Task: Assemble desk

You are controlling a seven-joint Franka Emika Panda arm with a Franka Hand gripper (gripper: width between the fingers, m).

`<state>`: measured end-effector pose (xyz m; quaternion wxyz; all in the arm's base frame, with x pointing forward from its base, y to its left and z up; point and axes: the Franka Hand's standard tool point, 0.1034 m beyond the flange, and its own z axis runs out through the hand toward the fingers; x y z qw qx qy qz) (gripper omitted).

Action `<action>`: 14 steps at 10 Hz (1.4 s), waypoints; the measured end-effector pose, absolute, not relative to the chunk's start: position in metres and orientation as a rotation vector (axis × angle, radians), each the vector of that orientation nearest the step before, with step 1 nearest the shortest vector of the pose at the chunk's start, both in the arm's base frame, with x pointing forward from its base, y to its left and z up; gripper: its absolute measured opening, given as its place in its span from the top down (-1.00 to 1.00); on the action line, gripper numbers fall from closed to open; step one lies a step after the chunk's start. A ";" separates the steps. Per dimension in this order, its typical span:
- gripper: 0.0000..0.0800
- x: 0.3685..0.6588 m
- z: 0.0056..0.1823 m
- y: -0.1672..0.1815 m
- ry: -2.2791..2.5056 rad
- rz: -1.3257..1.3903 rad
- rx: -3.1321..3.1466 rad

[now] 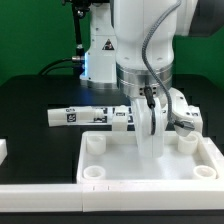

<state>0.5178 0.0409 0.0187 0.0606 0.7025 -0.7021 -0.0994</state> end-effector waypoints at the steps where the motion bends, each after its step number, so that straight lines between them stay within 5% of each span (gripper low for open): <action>1: 0.84 0.517 0.018 0.041 -2.120 -0.302 2.127; 3: 0.03 0.518 0.029 0.039 -2.068 -0.384 2.184; 4: 0.03 0.524 0.042 0.040 -1.990 -0.384 2.294; 5: -0.44 0.526 0.056 0.048 -1.879 -0.391 2.420; 6: -0.57 0.520 0.070 0.059 -1.688 -0.441 2.515; 12: -0.62 0.520 0.071 0.063 -1.082 -0.457 2.890; 14: -0.62 0.519 0.084 0.091 -0.734 -0.453 3.055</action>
Offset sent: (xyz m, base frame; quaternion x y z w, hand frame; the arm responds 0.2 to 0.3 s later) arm -0.0005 0.0057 0.0383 0.0057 -0.0468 -0.0740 0.9961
